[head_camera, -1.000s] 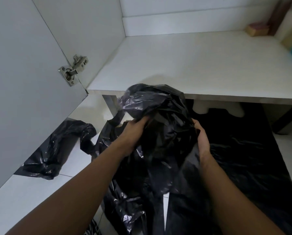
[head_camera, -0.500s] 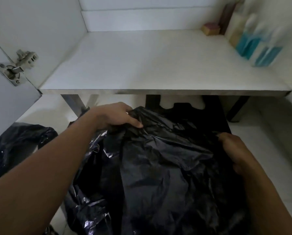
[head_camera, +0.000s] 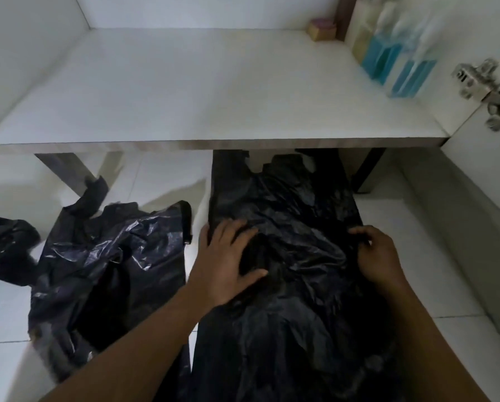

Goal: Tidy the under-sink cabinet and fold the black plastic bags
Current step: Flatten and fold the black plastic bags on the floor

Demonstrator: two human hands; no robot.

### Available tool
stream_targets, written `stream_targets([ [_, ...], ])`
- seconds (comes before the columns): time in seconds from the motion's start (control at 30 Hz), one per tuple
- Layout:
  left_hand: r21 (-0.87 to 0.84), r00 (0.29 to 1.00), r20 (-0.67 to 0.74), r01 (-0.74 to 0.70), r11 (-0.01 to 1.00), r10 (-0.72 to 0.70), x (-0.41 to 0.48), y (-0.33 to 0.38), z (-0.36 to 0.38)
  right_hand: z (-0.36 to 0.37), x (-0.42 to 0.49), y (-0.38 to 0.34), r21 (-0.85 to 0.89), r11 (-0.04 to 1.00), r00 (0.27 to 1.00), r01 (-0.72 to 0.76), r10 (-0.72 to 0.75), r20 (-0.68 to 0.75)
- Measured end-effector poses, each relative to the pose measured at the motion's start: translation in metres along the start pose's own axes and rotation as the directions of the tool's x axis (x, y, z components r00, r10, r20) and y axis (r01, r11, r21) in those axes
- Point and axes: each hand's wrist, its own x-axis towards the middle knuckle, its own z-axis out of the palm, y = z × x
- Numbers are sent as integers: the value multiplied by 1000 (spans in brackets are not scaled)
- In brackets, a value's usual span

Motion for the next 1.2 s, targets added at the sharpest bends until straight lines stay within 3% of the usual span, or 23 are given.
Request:
stream_targets([
  [0.1, -20, 956, 273, 119, 993, -109, -10, -4, 13, 1, 8, -7, -44, 999, 1000, -21, 22, 17],
  [0.17, -30, 941, 313, 145, 989, -129, -10, -8, 14, 1, 10, -8, -18, 999, 998, -46, 45, -41],
  [0.33, -7, 948, 301, 114, 993, -106, -13, -10, 12, 4, 9, -7, -78, 997, 997, 25, -30, -67],
  [0.47, -68, 1000, 8, -29, 997, 30, -30, -2, 12, 5, -14, -12, -277, 942, 963, 191, -234, -131],
  [0.53, -40, 995, -51, -86, 995, 84, -44, 4, 13, 10, -32, -12, -357, 889, 949, 287, -314, -17],
  [0.63, 14, 996, 36, -87, 996, 87, -61, 11, 17, 21, -55, -2, -501, 802, 944, 324, -241, 224],
  [0.73, -26, 993, 103, -62, 998, 65, -68, 14, 20, 22, -61, 10, -551, 773, 936, 316, -159, 314],
  [0.83, -45, 988, 149, -42, 998, 48, -74, 18, 23, 19, -64, 10, -505, 793, 927, 341, -196, 319],
  [0.93, -54, 989, 141, -40, 998, 47, -81, 24, 22, 22, -80, 12, -506, 777, 927, 375, -319, 196],
  [1.07, -47, 985, 150, -75, 996, 81, -91, 29, 26, 30, -97, 28, -572, 734, 930, 365, -255, 266],
  [1.2, 3, 971, 232, -56, 998, 54, -97, 33, 25, 32, -108, 49, -543, 716, 899, 439, -352, 261],
])
